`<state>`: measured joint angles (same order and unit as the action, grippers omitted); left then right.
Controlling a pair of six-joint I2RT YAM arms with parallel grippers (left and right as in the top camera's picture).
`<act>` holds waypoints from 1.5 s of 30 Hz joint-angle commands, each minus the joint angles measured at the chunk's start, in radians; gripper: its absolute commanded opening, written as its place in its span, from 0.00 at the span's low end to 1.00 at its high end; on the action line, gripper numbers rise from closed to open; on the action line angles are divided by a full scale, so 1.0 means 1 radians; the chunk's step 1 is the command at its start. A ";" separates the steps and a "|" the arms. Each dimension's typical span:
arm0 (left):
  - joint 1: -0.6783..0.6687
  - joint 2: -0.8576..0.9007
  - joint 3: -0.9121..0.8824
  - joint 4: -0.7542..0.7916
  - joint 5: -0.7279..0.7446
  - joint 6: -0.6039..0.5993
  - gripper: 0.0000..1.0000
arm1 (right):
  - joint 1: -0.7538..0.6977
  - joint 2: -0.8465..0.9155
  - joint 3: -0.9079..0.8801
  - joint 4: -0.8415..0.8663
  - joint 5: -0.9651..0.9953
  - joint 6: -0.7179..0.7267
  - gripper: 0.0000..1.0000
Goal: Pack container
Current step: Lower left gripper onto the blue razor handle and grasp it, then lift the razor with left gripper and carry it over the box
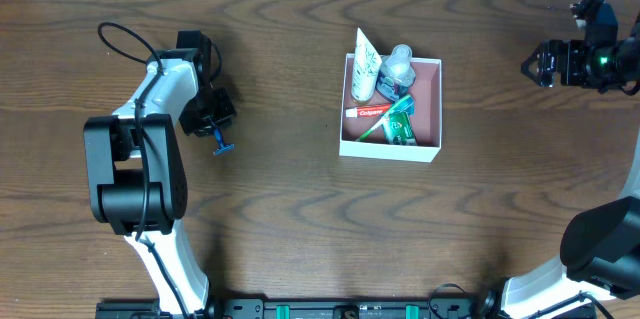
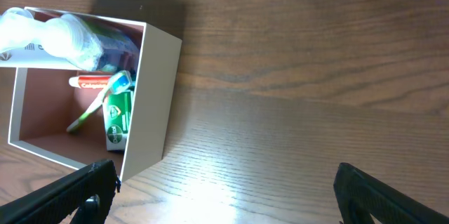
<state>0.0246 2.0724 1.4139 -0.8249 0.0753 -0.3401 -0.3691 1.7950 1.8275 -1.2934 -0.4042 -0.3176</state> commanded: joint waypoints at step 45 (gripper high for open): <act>-0.633 -0.578 0.043 0.194 0.115 0.146 0.08 | 0.008 -0.001 0.001 -0.001 -0.011 0.011 0.99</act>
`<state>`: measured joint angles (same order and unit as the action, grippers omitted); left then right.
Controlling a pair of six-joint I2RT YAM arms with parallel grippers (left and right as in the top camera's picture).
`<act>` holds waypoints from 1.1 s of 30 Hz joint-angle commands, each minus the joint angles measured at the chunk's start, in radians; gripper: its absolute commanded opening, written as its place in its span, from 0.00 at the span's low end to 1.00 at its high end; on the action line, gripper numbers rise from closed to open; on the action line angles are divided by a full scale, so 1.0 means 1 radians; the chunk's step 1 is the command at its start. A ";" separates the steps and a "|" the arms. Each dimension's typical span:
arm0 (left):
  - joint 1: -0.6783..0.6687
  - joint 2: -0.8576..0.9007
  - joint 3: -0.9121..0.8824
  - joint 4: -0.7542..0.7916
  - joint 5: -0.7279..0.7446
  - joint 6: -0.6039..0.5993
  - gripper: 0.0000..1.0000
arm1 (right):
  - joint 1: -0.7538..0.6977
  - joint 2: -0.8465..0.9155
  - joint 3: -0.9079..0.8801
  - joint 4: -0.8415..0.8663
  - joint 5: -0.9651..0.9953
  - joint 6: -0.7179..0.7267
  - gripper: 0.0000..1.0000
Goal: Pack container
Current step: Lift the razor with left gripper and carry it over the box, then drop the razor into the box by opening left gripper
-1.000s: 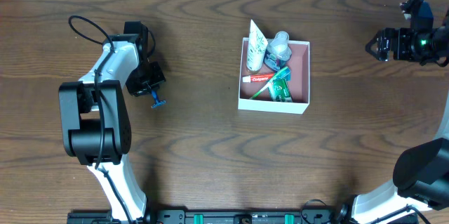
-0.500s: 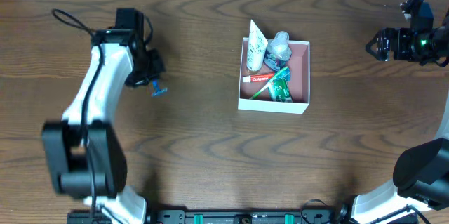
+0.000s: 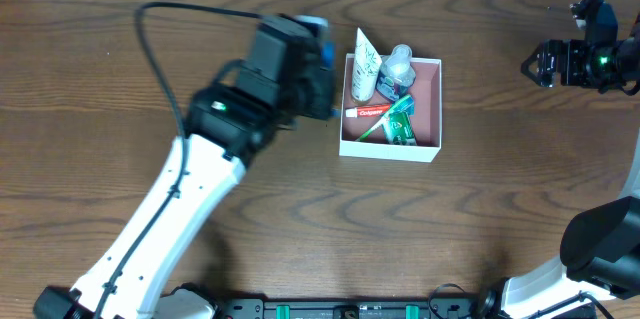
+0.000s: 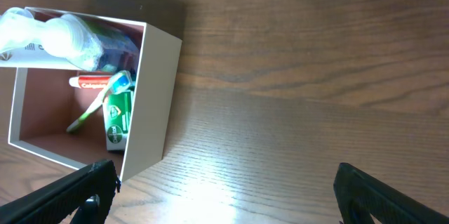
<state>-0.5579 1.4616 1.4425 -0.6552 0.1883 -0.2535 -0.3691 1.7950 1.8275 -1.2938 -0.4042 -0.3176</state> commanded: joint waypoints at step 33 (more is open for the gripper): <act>-0.179 0.344 0.015 0.212 -0.064 0.081 0.46 | 0.008 -0.001 0.001 0.000 -0.011 0.011 0.99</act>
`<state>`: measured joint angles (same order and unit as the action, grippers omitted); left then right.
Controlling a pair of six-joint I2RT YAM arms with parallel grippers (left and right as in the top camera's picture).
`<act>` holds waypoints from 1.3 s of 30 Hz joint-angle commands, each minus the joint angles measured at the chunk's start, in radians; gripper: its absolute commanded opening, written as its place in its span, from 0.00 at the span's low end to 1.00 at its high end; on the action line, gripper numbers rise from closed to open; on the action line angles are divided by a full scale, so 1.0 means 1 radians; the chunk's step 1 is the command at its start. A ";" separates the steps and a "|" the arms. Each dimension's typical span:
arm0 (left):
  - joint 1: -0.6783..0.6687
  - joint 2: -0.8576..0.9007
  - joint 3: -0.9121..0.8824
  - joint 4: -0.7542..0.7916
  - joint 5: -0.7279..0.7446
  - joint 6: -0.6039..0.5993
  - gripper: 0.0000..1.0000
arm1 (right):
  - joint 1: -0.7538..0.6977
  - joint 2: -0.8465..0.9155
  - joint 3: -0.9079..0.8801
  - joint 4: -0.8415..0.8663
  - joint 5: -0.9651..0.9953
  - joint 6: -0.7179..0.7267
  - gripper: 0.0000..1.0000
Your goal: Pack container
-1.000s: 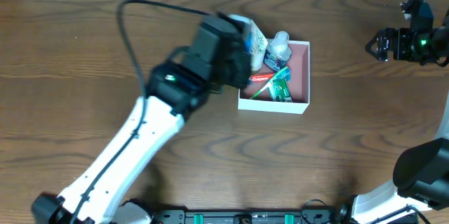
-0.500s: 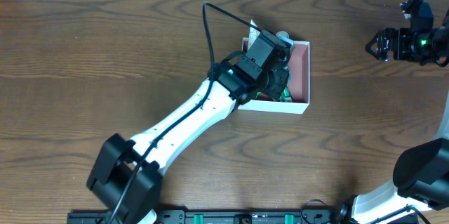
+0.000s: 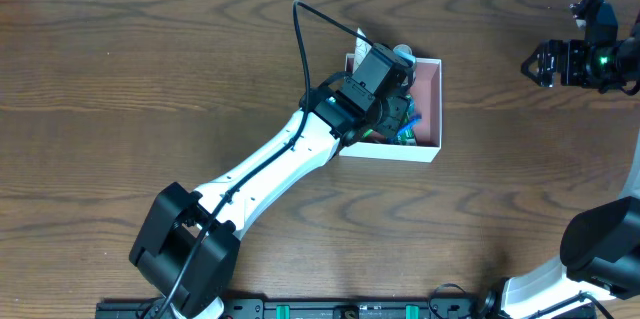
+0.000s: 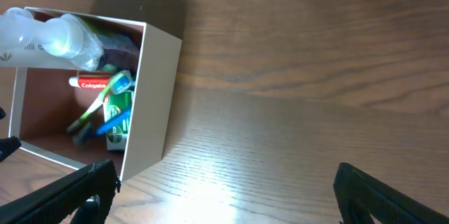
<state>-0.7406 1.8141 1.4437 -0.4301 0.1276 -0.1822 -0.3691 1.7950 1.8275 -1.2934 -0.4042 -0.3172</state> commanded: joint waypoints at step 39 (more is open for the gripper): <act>0.100 -0.631 0.013 -0.774 -0.121 0.069 0.98 | 0.008 -0.001 0.001 -0.001 -0.011 0.010 0.99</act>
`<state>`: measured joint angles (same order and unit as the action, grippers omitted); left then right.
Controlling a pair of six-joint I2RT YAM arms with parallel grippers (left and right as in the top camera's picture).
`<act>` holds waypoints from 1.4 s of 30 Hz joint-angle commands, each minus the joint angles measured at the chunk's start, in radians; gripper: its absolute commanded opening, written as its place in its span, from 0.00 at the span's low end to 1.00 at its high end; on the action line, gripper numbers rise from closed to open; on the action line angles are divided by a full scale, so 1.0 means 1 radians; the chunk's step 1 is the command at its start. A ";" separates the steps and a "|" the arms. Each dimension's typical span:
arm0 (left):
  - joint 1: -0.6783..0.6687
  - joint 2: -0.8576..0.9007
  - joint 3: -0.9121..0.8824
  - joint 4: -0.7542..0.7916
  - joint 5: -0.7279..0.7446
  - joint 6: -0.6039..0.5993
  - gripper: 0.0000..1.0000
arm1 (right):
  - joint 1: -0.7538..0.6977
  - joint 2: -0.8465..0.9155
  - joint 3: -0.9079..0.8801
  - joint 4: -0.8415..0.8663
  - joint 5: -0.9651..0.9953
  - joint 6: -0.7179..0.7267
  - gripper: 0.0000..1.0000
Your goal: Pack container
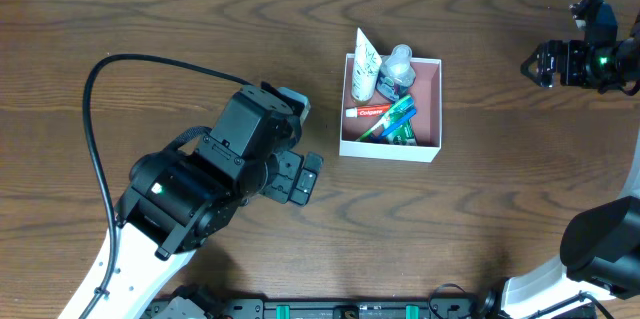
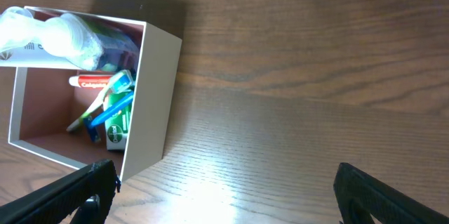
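A white box [image 1: 389,150] with a pink floor stands right of centre on the table; the right wrist view shows its side wall [image 2: 151,97]. Inside lie a white tube [image 1: 365,65], a clear bottle [image 1: 399,65], a red toothpaste [image 1: 367,112], a green toothbrush [image 2: 95,108], a green carton [image 2: 117,133] and a blue-handled tool [image 1: 400,118], also blue-handled tool [image 2: 112,111]. My left gripper [image 1: 300,178] is open and empty, over the table left of the box. My right gripper [image 2: 224,196] is wide open at the far right, holding nothing.
The left arm's white and black body [image 1: 200,194] and its black cable [image 1: 110,79] cover the table's lower left. The right arm [image 1: 585,59] sits by the table's right edge. Bare wood [image 2: 302,76] lies between the box and the right gripper.
The left gripper was inside the box over the blue tool; now it is back over the table left of the box, empty. The blue tool lies in the box. The right arm has not moved.
The left gripper was at the far left, on a blue tool lying on the table. Then it held the tool up near the box's back left corner. Then it reached into the box. Now the tool rests among the toiletries and the gripper is clear.
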<state>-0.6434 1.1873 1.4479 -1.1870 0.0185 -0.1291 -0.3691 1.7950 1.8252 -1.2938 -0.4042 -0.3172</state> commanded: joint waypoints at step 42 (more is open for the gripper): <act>0.492 -1.015 -1.242 1.081 0.313 0.173 0.98 | 0.008 -0.001 0.003 -0.001 -0.011 0.010 0.99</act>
<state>-0.1585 0.1848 0.2207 -0.1368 0.3161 0.0311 -0.3691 1.7950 1.8240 -1.2934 -0.4042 -0.3172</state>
